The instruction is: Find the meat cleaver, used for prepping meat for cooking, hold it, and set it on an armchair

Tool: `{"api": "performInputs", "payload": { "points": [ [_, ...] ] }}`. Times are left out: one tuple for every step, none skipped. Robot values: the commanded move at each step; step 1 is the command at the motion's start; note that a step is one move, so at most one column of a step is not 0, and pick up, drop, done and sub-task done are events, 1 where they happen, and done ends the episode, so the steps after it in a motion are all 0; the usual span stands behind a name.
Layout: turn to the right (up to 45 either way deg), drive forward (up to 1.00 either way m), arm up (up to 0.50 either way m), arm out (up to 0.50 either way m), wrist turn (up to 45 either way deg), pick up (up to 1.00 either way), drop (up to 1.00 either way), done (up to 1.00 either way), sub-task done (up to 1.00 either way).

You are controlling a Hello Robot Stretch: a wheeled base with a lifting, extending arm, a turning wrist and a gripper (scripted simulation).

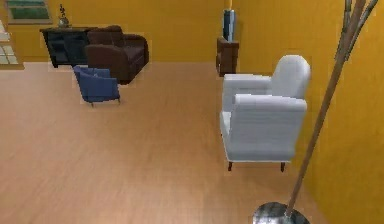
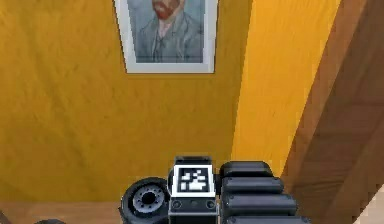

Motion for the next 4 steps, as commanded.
{"api": "performInputs", "payload": {
  "points": [
    [0.0,0.20,0.00,0.00,0.0,0.00,0.00,0.00,0.00],
    [-12.0,0.00,0.00,0.00,0.0,0.00,0.00,0.00,0.00],
    [0.0,1.00,0.00,0.00,0.0,0.00,0.00,0.00,0.00],
    [-21.0,0.00,0.00,0.00,0.0,0.00,0.00,0.00,0.00]
  ]
}}
